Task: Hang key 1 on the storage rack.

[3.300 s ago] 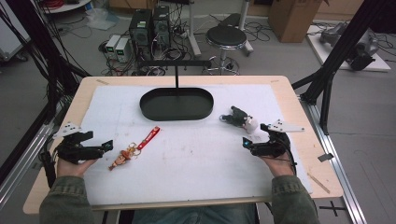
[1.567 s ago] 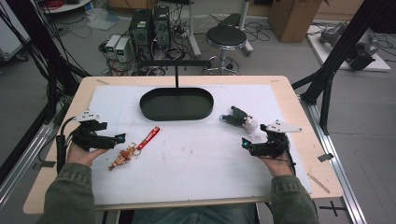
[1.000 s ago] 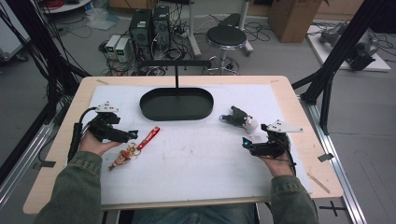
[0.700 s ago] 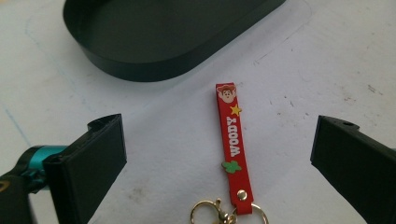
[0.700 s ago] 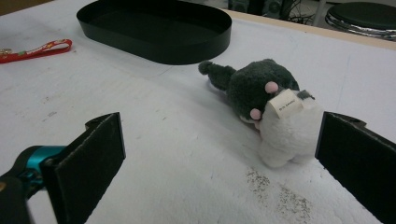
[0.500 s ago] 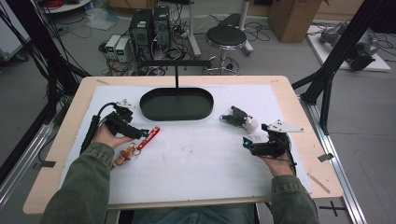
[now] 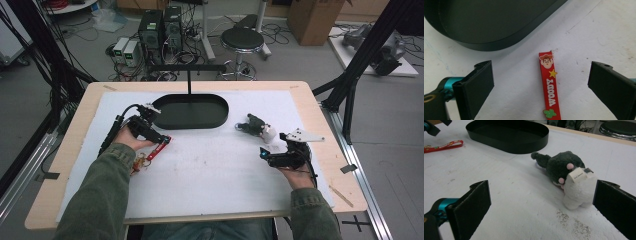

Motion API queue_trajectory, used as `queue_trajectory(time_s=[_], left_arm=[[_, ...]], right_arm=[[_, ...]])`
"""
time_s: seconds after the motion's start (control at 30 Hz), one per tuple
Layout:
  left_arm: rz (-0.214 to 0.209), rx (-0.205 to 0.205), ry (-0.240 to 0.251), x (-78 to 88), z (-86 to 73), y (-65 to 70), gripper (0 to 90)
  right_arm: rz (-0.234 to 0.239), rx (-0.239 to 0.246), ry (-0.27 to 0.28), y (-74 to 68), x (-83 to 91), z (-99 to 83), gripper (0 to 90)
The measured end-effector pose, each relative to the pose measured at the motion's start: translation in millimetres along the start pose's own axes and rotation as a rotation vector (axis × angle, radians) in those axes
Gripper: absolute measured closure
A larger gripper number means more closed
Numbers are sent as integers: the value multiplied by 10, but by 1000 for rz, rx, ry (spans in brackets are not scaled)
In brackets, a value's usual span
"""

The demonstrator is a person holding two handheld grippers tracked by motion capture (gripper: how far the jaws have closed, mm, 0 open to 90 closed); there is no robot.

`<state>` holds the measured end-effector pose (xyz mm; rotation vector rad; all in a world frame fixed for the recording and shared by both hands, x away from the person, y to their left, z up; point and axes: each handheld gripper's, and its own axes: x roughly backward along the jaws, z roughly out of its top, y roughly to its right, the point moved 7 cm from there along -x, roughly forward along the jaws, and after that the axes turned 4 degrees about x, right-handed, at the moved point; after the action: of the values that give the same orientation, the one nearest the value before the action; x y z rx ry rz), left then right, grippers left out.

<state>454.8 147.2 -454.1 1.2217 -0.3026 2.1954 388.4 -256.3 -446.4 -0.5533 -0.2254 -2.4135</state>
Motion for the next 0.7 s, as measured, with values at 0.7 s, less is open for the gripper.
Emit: queue_trajectory(time_s=[0.7], left_arm=[[50, 2, -99, -256, -69, 27, 295]], right_arm=[[-47, 14, 32, 22, 41, 35, 6]])
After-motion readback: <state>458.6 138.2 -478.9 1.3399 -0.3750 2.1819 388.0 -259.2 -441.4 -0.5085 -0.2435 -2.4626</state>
